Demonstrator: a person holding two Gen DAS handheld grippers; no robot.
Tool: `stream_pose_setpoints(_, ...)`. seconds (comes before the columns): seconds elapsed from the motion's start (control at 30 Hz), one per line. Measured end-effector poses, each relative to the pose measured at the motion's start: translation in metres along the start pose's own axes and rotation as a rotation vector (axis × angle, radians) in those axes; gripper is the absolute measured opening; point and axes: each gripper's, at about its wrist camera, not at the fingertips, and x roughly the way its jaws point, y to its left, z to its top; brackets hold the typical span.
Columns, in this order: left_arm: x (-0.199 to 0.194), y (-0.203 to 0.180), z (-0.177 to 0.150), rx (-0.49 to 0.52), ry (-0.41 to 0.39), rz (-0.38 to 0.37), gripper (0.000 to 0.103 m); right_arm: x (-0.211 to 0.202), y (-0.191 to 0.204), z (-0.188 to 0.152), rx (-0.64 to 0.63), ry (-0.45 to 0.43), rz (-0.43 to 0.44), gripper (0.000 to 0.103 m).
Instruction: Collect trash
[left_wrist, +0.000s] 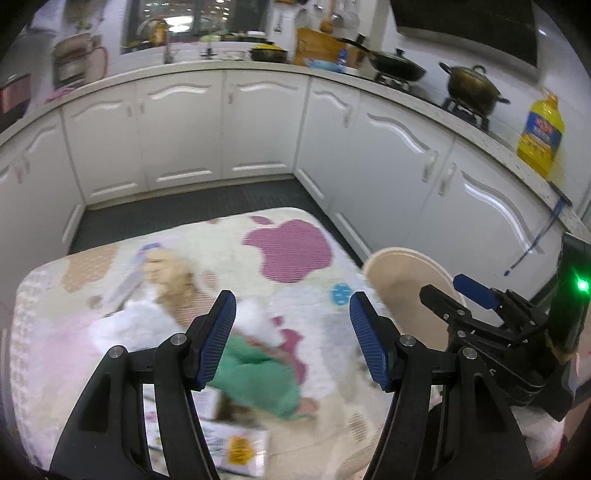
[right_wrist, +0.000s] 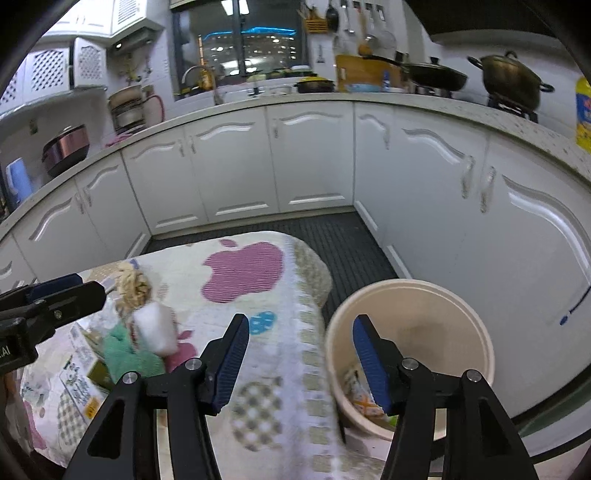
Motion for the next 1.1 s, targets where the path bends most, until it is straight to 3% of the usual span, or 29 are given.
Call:
stream_pose_setpoints(0.67,-0.053,0.121,-0.034,-0.174,-0.046,0.137,0.063,0.005,0.094,0.009,-0.125,0.004,0.086,0.062)
stream_pose_setpoints(0.9,-0.054,0.164,-0.054,-0.269,0.001,0.137,0.063,0.011,0.117,0.004,-0.168,0.037,0.144,0.062)
stream_pose_setpoints(1.1,-0.044,0.173,-0.068,-0.293,0.058,0.110,0.063,0.020,0.127,-0.001,-0.180,0.074,0.165,0.062)
